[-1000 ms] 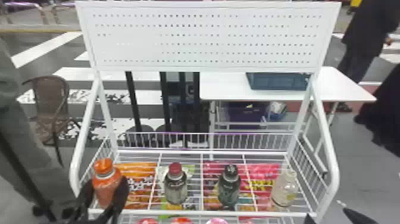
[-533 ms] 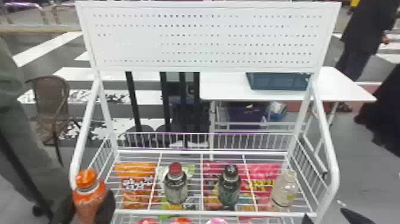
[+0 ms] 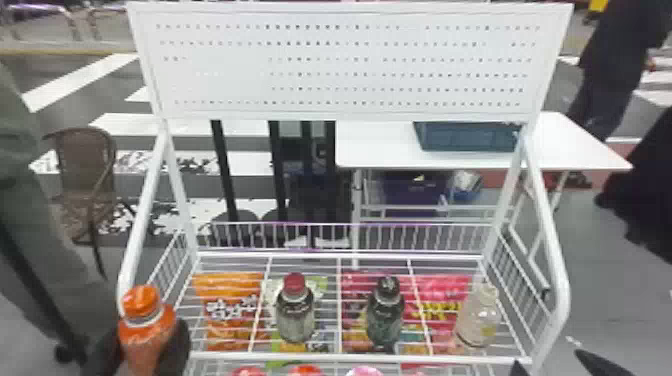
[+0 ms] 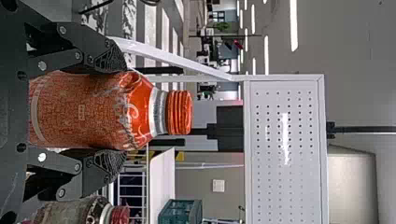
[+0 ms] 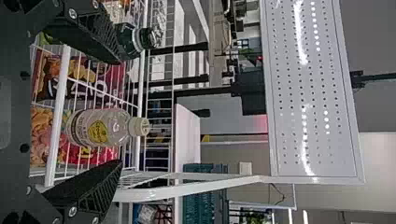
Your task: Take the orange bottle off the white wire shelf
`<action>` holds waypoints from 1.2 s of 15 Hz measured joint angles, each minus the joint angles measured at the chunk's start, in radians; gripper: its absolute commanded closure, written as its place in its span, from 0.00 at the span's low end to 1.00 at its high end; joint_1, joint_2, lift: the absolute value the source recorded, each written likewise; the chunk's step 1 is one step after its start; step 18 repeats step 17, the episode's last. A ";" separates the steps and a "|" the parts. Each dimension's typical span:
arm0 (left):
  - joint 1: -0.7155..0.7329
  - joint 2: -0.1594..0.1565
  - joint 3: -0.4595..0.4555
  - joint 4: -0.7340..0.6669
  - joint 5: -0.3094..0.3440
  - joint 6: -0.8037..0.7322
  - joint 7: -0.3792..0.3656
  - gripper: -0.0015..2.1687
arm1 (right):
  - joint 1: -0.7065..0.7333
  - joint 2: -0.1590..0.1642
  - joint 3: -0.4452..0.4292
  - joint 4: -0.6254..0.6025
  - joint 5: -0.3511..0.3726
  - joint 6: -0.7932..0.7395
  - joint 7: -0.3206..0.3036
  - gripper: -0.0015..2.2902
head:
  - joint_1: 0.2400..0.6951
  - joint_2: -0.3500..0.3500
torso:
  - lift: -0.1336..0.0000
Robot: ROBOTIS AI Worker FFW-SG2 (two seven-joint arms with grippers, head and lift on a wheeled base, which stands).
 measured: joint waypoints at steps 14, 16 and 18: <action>0.001 -0.006 -0.001 0.001 -0.004 -0.004 0.000 0.29 | 0.006 -0.002 -0.001 -0.005 0.000 -0.007 0.003 0.06 | 0.57 0.50 | 1.00; -0.001 -0.006 0.000 0.003 -0.005 -0.004 0.000 0.29 | 0.004 -0.001 -0.001 -0.004 0.000 -0.007 0.003 0.06 | 0.57 0.50 | 1.00; -0.001 -0.007 0.000 0.004 -0.005 -0.004 0.000 0.29 | 0.003 0.000 -0.001 -0.003 0.000 -0.007 0.003 0.06 | 0.57 0.50 | 1.00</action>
